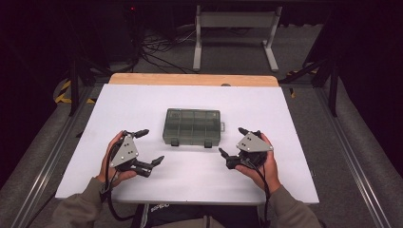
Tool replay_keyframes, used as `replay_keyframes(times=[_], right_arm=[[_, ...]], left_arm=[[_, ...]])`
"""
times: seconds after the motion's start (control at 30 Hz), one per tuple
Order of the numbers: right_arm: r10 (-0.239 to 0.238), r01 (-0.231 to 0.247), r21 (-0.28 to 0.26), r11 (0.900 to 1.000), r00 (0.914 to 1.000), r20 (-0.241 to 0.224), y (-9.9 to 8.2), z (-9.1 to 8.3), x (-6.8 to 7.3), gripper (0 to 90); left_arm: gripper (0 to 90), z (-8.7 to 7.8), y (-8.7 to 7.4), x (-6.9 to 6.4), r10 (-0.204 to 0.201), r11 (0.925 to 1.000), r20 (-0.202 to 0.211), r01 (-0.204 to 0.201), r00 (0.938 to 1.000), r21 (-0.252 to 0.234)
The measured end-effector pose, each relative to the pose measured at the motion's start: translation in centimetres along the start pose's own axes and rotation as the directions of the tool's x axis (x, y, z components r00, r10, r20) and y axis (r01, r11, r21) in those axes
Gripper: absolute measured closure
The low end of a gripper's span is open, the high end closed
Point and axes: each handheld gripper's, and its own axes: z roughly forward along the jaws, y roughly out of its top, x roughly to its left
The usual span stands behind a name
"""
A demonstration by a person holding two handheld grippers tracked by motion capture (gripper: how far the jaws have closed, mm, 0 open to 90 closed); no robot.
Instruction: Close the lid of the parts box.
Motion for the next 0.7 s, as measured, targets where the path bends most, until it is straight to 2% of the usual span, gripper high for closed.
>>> replay_keyframes(times=[0.03,0.1,0.23,0.3,0.43,0.47,0.7], right_arm=[[0.002,-0.002,-0.003,1.0,1.0,-0.004,-0.1,-0.1,0.0,7.3],[-0.003,0.003,0.0,1.0,1.0,0.0,-0.3,-0.3,0.1,7.3],[-0.017,0.017,0.002,0.9998,0.9998,0.009,-0.7,-0.8,0.1,7.3],[-0.006,0.006,-0.005,1.0,1.0,0.007,-1.0,-1.1,0.0,7.3],[0.001,-0.001,-0.01,0.9999,1.0,0.009,-1.3,-1.4,-0.3,7.4],[0.011,-0.011,-0.012,0.9999,0.9999,0.005,-1.4,-1.5,-0.4,7.3],[-0.003,0.003,0.009,1.0,0.9998,0.017,-2.0,-1.9,-0.4,7.3]], left_arm=[[3.6,0.0,-0.1,-0.1,-0.01,0.9999,-0.005,0.01,0.9999,-0.006],[3.6,-0.3,-0.3,0.0,0.003,1.0,-0.005,-0.003,1.0,0.003],[3.5,-0.7,-0.5,0.0,-0.001,1.0,-0.012,0.001,0.9999,0.002],[3.7,-1.0,-0.6,0.1,-0.022,0.9997,-0.017,0.021,0.9996,-0.012],[3.7,-1.5,-1.0,0.2,-0.027,0.9995,-0.017,0.027,0.9995,-0.013],[3.8,-1.6,-1.2,0.2,-0.034,0.9994,-0.019,0.034,0.9992,-0.002],[4.0,-2.5,-2.4,0.1,-0.045,0.9986,-0.028,0.046,0.9986,0.025]])
